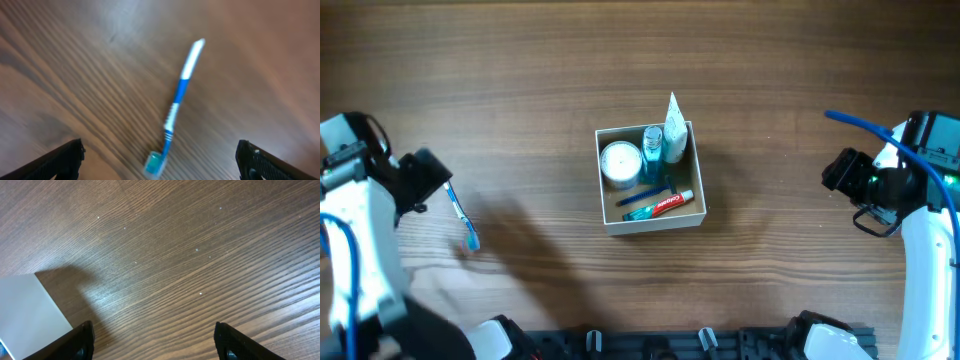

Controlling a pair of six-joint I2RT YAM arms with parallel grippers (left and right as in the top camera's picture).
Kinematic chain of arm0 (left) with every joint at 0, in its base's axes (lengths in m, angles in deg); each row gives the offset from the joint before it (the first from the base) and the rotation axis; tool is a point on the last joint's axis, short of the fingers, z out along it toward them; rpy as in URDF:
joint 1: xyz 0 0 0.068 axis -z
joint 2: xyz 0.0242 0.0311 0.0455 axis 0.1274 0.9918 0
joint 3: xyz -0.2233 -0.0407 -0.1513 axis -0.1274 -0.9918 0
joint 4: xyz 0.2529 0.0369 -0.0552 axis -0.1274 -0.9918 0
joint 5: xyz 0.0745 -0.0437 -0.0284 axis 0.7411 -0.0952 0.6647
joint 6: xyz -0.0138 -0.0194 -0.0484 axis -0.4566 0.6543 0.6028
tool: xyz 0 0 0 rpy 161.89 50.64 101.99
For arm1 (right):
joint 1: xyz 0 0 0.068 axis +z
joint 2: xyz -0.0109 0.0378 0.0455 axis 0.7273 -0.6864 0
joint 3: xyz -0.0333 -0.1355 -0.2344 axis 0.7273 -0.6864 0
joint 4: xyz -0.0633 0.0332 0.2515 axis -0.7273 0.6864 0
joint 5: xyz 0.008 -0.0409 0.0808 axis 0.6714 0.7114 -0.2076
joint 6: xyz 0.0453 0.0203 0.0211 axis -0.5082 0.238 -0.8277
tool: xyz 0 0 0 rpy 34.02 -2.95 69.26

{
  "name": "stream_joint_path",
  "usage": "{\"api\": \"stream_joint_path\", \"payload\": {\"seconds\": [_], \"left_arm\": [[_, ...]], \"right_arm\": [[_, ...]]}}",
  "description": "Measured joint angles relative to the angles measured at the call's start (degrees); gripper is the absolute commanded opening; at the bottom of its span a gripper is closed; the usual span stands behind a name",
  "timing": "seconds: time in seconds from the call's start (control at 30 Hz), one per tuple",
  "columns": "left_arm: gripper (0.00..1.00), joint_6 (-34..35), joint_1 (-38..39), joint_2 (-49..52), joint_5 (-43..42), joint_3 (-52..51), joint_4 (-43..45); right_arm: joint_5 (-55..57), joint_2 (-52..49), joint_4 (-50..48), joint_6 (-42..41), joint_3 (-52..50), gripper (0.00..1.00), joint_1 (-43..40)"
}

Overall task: Pack container
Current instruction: 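Grasp the blue toothbrush with the left gripper, then lay the toothbrush in the box and release it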

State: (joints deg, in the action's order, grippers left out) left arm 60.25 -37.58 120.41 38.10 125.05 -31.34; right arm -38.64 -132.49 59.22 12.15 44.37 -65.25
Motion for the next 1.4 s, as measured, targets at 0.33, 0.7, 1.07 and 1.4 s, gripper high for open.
{"api": "stream_joint_path", "payload": {"seconds": [0.33, 0.7, 1.07, 1.4], "left_arm": [[0.86, 0.81, -0.48, 16.90, -4.59, -5.90, 7.72], [0.34, 1.49, 2.43, 17.00, -3.30, -5.95, 10.03], [0.04, 1.68, 2.47, 17.03, -4.20, -5.97, 9.81], [0.04, -0.13, 13.81, 1.16, -4.79, 4.33, 3.96]], "right_arm": [[0.00, 0.00, 0.02, 0.00, 0.00, 0.77, 0.00], [0.00, 0.00, 0.02, 0.00, 0.00, 0.77, 0.00], [0.00, 0.00, 0.02, 0.00, 0.00, 0.77, 0.00], [0.00, 0.00, 0.02, 0.00, 0.00, 0.77, 0.00]]}}
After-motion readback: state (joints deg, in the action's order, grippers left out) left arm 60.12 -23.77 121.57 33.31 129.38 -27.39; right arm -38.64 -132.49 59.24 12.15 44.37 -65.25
